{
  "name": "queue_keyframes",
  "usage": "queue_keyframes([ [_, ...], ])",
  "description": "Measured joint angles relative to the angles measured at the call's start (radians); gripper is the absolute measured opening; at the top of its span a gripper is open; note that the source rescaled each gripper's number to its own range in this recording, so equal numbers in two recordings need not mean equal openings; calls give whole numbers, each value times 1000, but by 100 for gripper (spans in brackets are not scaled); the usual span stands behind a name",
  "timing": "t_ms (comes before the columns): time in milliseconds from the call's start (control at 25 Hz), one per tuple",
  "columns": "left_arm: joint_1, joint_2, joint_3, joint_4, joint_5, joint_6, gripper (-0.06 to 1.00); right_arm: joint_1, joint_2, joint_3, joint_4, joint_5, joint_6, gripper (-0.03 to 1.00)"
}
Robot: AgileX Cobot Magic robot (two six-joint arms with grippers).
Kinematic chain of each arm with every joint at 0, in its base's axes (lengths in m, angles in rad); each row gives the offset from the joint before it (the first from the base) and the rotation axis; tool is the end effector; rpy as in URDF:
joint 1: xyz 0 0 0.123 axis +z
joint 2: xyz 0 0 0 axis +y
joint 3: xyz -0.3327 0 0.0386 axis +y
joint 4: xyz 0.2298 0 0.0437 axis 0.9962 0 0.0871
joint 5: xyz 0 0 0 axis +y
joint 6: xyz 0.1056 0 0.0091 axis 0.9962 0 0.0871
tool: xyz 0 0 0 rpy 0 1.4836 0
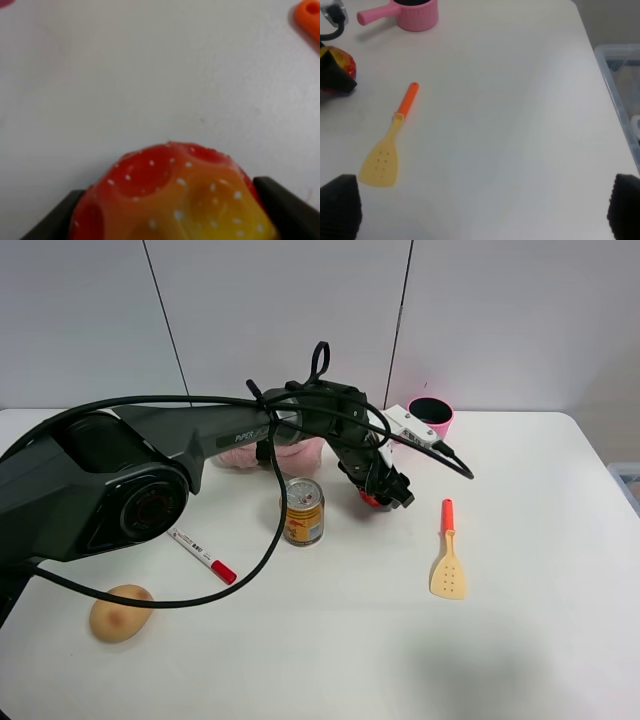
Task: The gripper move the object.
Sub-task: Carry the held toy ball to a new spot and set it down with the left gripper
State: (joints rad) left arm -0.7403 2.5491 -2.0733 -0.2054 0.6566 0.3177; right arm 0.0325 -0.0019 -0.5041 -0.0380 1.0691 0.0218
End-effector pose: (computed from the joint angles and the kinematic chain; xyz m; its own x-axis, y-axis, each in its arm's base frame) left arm 0.4159 -0.3979 0.1199 -0.5173 0.6790 -0.5209 0.8052 0.5924 -0.0274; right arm -0.0587 -0.0054 0.2620 -0.4576 -0.0114 -0.8891 -0.0013 0.9999 -0.0121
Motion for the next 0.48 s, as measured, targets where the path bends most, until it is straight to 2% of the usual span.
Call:
queue_keyframes([
  [280,0,0,0,-1,1,0,2,0,0,0,0,0,0,100],
  [320,0,2,0,-1,0,0,11,0,0,0,0,0,0,100],
  [400,-1,10,0,-3,1,0,39,0,0,0,0,0,0,100],
  [480,-1,15,0,-6,1,2,61,0,0,0,0,0,0,100],
])
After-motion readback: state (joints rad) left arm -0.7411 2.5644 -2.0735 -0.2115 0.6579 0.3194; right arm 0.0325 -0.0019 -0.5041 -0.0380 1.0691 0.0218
